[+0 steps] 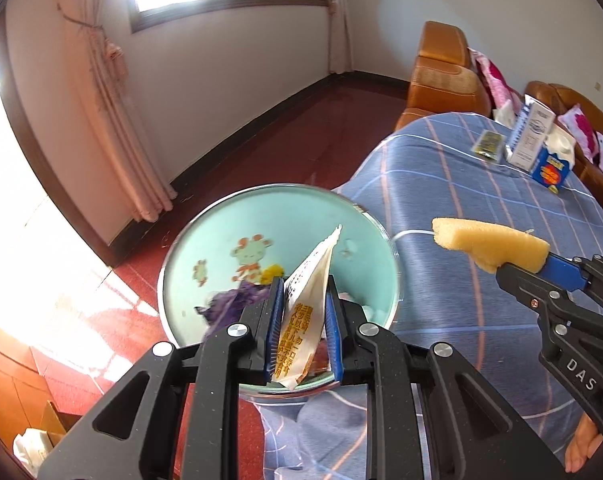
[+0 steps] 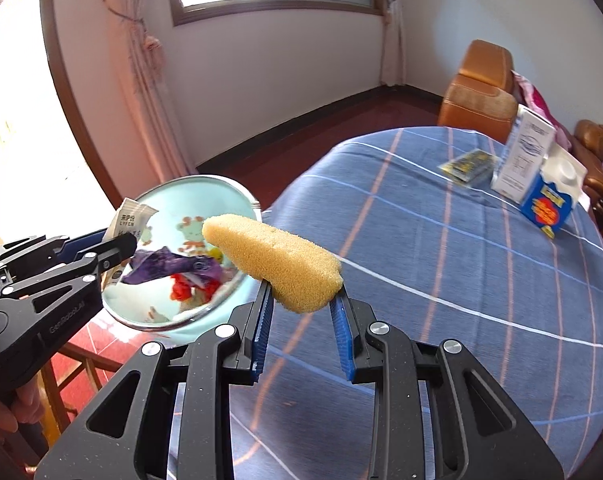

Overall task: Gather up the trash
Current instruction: 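Carry the white wrapper and yellow sponge over the bin with both tools, then lower both tools into the bin and open them to drop wrapper and sponge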

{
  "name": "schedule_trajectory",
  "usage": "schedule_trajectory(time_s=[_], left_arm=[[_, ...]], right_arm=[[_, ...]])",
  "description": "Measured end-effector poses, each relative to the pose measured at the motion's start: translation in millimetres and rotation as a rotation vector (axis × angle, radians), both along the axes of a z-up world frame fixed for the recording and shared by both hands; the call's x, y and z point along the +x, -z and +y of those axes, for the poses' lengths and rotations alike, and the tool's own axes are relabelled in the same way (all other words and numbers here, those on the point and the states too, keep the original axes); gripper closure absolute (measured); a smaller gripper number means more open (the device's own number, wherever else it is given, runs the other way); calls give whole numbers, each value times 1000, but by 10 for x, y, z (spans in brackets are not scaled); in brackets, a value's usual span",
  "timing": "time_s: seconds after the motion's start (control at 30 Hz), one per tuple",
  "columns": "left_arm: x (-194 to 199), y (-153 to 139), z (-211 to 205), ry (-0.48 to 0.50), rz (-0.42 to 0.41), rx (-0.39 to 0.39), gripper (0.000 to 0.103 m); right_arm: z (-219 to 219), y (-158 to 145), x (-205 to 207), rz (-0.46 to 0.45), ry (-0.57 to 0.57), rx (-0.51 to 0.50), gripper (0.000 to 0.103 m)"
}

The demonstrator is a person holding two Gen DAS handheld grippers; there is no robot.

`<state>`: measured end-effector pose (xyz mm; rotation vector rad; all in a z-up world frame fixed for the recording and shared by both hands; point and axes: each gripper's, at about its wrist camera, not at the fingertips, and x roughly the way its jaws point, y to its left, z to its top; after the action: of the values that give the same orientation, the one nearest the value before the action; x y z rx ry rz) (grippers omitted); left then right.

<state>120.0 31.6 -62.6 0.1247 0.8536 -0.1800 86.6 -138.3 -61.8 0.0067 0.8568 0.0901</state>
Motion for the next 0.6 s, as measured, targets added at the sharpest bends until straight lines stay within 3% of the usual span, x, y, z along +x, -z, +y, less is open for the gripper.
schedule_trajectory(time_s=[0.6], left_arm=[[288,152,371,-129,33,-13,83]], right_arm=[[572,33,364,6,-81,25,74]])
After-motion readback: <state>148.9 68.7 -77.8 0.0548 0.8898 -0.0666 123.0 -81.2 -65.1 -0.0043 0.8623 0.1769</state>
